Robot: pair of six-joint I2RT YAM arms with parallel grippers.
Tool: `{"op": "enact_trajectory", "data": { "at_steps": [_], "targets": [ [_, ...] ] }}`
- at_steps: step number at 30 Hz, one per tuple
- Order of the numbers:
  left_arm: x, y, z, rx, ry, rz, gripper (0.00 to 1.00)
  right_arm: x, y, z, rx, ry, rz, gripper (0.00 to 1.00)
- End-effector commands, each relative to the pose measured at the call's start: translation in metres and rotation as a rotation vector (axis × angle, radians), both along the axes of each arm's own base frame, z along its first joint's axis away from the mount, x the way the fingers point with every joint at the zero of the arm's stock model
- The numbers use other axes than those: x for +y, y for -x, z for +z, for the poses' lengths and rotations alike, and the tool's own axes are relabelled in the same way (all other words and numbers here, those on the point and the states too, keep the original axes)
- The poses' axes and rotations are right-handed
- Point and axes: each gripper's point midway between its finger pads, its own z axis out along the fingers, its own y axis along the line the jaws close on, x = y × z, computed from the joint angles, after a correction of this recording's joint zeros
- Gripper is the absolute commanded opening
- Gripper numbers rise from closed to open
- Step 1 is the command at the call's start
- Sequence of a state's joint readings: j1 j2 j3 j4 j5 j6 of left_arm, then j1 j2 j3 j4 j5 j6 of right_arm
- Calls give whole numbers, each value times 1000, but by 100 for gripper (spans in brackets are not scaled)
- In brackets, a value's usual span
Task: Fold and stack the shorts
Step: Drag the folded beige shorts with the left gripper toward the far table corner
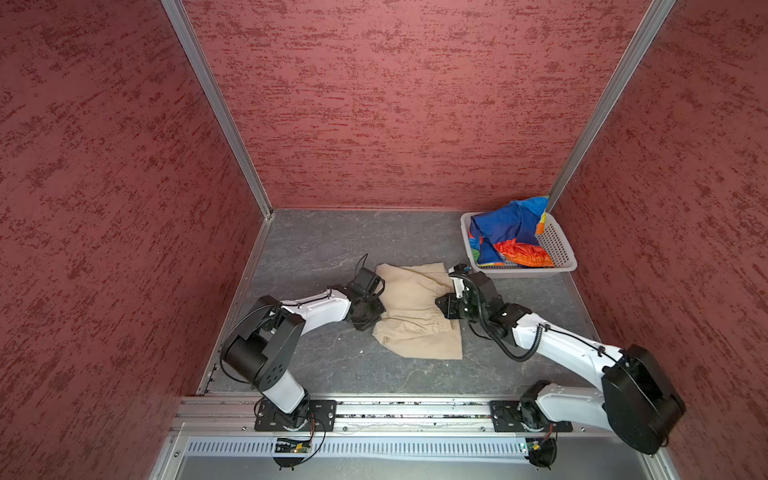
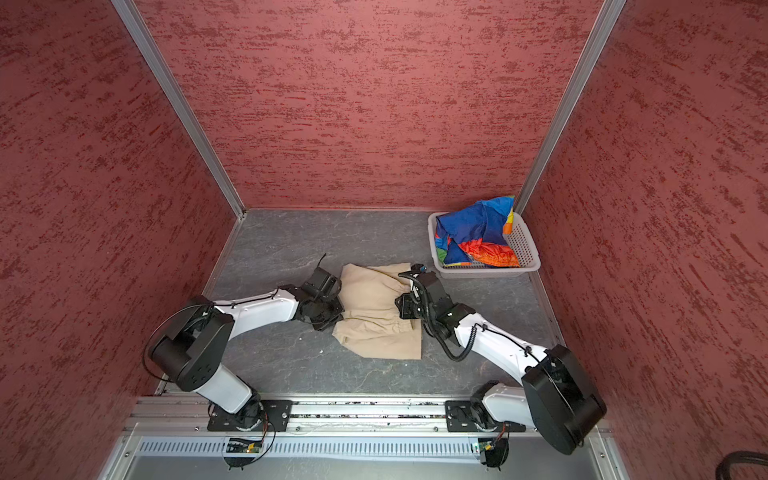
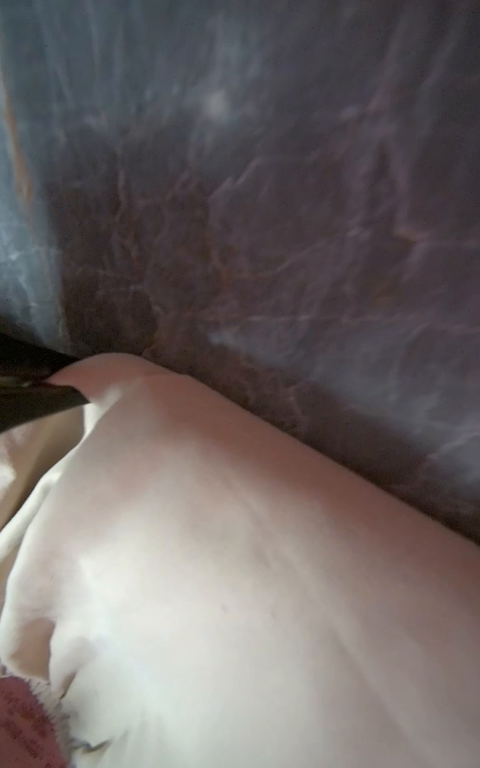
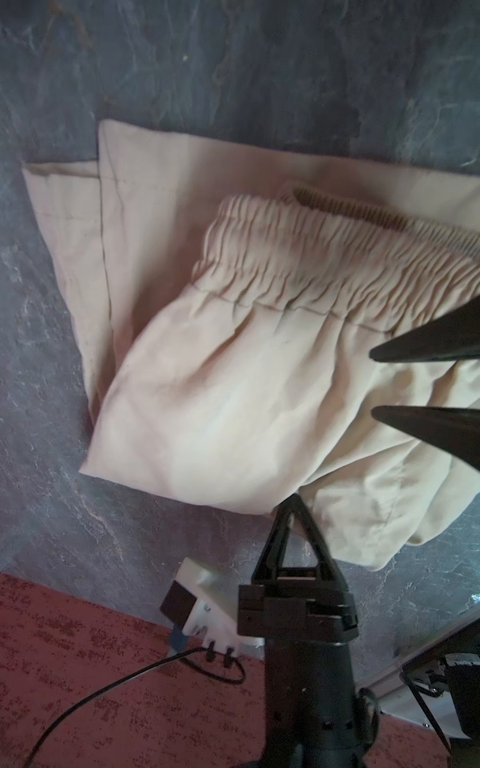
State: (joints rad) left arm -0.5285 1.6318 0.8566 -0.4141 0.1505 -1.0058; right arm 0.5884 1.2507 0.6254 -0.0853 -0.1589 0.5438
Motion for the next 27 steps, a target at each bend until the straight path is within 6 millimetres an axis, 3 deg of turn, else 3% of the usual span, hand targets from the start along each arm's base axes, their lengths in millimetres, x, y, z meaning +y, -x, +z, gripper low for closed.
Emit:
{"op": "enact_trajectory", "data": {
  "at_steps": [1,9,13,21,27],
  "targets": [
    [38,-29,8,-22,-121,12,0,-5,-1,6,-29,-2,-33,21],
    [124,-109,36,-77,-193,119,0,-16,-3,-1,-51,74,-44,22],
    [177,-141,33,-53,-263,174,0,-17,-7,-8,-45,102,-40,23],
    [272,-181,27,-11,-305,306,0,-14,-15,-29,3,145,-33,23],
    [332,-194,21,-14,-281,468,0,-6,-25,-45,42,149,-30,22]
  ]
}}
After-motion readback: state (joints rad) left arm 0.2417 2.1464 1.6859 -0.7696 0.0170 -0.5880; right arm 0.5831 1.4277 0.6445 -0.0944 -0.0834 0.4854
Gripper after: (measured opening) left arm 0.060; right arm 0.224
